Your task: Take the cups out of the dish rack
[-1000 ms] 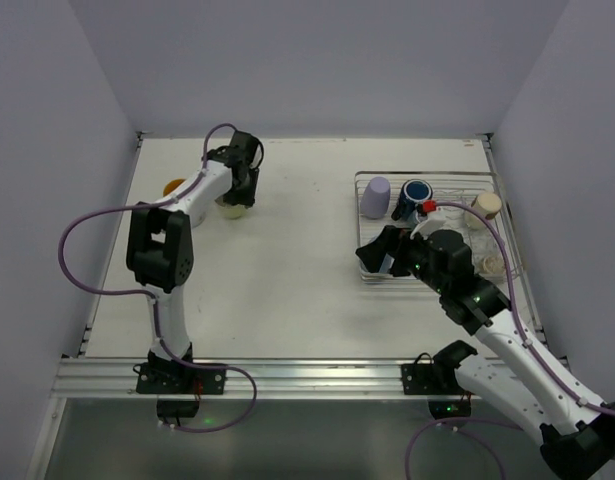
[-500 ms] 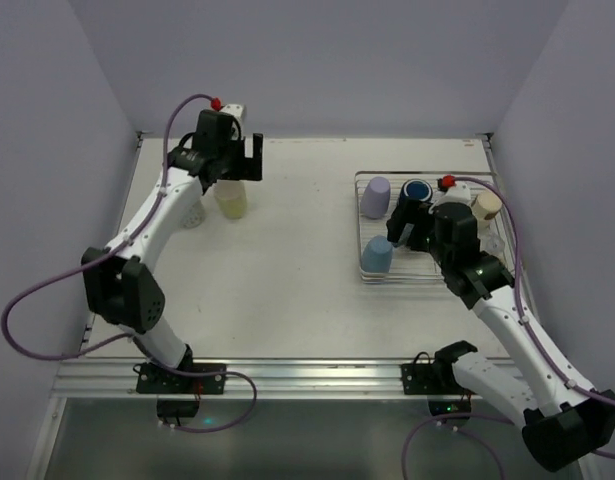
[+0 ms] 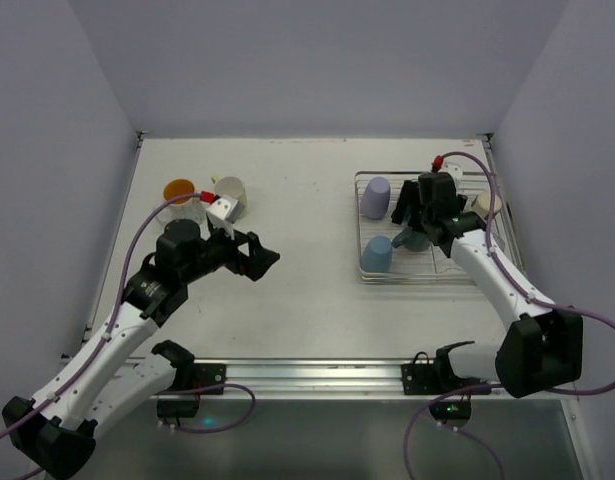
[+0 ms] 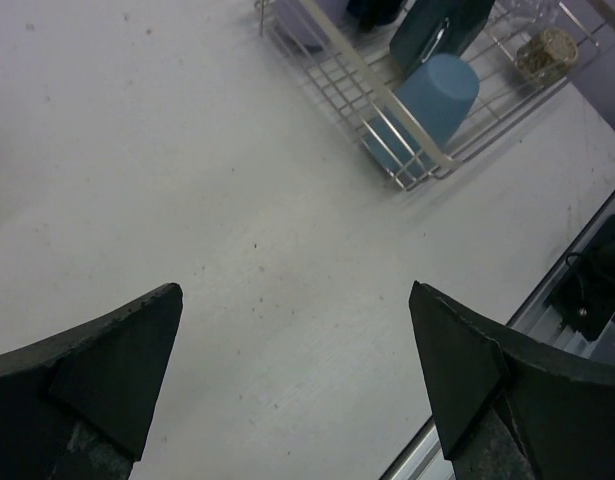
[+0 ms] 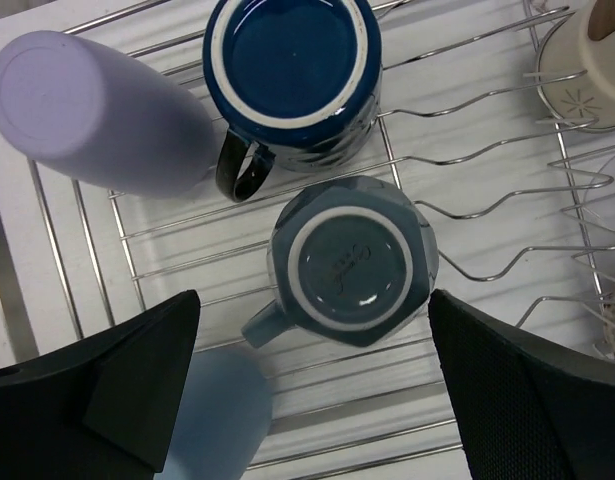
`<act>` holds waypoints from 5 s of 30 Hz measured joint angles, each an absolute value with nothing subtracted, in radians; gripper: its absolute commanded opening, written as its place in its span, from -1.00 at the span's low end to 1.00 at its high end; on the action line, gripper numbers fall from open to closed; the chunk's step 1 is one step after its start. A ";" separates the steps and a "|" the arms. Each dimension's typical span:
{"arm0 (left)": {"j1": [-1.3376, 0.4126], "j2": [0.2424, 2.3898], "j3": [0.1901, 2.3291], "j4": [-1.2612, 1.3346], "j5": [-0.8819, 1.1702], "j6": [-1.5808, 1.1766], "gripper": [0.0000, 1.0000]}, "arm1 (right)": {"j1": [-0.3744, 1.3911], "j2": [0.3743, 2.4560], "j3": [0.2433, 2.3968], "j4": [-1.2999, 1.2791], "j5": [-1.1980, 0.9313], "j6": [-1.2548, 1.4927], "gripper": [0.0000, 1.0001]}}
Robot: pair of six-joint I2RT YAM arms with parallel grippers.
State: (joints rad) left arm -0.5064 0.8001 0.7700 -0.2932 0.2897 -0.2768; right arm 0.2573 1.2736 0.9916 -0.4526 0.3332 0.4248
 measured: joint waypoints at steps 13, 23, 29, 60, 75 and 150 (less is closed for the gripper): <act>-0.506 0.708 0.674 -0.300 0.297 -0.250 1.00 | 0.246 1.480 1.069 -0.457 0.403 0.411 0.82; -0.506 0.706 0.674 -0.295 0.312 -0.252 1.00 | 0.245 1.529 1.088 -0.462 0.394 0.410 -0.41; -0.506 0.733 0.674 -0.234 0.400 -0.311 0.96 | 0.247 1.388 1.013 -0.441 0.370 0.400 -0.53; -0.678 1.162 0.624 0.672 0.586 -1.016 0.27 | 0.454 0.772 0.495 0.422 -0.503 0.945 -0.58; -0.700 1.091 0.614 0.710 0.501 -1.027 -1.00 | 0.478 0.873 0.435 0.688 -0.524 1.049 0.98; -0.472 0.789 0.867 -0.322 0.237 -0.322 0.86 | 0.420 0.986 0.836 -0.427 0.101 0.411 0.75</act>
